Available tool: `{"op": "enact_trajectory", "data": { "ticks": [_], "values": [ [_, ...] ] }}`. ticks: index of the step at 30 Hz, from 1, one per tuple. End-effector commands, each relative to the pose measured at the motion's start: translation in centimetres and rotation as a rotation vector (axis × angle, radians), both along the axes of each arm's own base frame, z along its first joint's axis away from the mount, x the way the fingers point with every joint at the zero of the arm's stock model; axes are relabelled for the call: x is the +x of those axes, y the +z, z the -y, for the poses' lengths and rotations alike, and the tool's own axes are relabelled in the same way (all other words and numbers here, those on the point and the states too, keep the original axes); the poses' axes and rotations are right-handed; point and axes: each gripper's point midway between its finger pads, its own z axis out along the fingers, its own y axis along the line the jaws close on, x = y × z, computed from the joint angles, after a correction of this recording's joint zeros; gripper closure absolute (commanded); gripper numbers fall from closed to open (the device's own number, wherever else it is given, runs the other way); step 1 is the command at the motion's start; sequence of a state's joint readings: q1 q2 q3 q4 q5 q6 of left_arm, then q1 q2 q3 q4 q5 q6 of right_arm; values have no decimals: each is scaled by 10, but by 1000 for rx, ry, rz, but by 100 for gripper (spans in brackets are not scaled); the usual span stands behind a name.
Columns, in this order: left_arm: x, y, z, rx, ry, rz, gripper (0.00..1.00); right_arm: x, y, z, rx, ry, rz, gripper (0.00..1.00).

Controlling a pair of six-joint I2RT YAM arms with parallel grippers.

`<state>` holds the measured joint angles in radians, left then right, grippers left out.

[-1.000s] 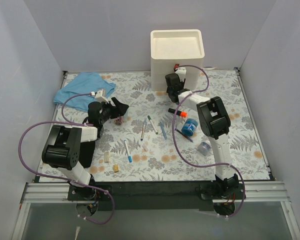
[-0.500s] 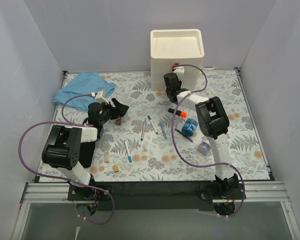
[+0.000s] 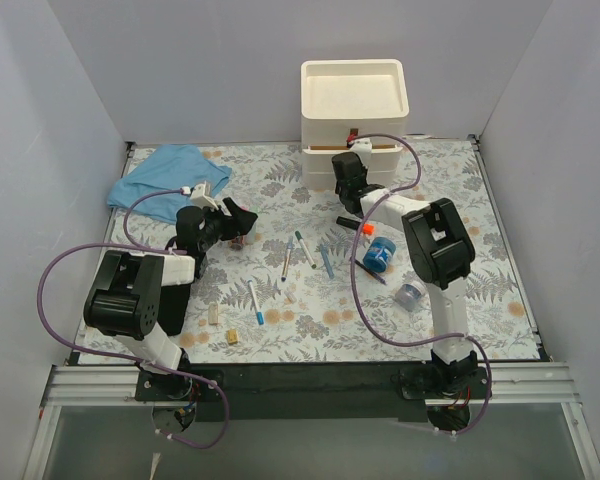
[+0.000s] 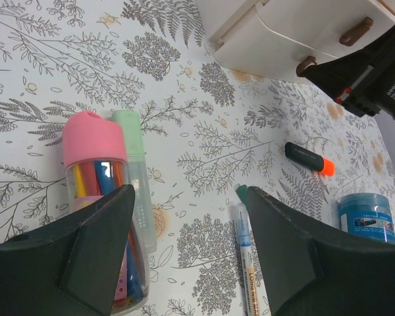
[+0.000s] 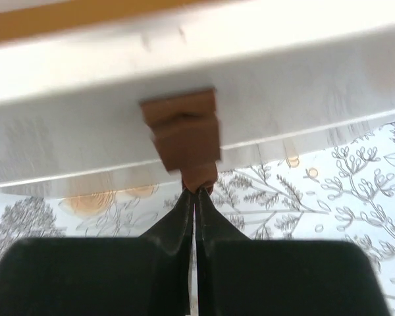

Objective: Sort the stationery into containers
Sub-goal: Open the drawer in the storage box.

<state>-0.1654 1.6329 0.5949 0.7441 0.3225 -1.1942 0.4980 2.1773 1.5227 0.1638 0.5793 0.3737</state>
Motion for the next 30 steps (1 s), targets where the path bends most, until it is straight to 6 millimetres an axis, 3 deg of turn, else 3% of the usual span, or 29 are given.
{"op": "enact_trajectory", "data": {
  "ticks": [1, 10, 12, 14, 15, 16, 18, 21, 22, 25, 30],
  "values": [
    [-5, 10, -3, 2, 4, 45, 32, -23, 48, -14, 23, 43, 59, 99],
    [-16, 14, -5, 1, 1, 66, 32, -64, 38, -21, 33, 84, -6, 99],
    [-21, 19, 4, -13, -58, 88, 32, -69, 33, -20, 30, 87, -17, 99],
    [-24, 40, 18, -39, -152, 187, 46, -70, 30, -19, 25, 85, -21, 99],
    [-29, 48, 26, -65, -193, 220, 62, -69, 28, -18, 22, 83, -22, 99],
    [-27, 63, 31, -86, -203, 289, 100, -67, 26, -17, 22, 81, -24, 99],
    [-25, 79, 48, -156, -231, 292, 100, -63, 27, -20, 27, 82, -18, 99],
    [-33, 85, 77, -204, -330, 284, 100, -59, 29, -22, 27, 89, -9, 99],
    [-31, 97, 84, -232, -349, 305, 100, -58, 30, -22, 29, 88, -7, 99],
    [-27, 108, 105, -285, -398, 289, 100, -56, 29, -23, 24, 93, -6, 99],
    [-1, 100, 125, -313, -403, 248, 100, -53, 32, -22, 15, 95, 3, 99]
  ]
}}
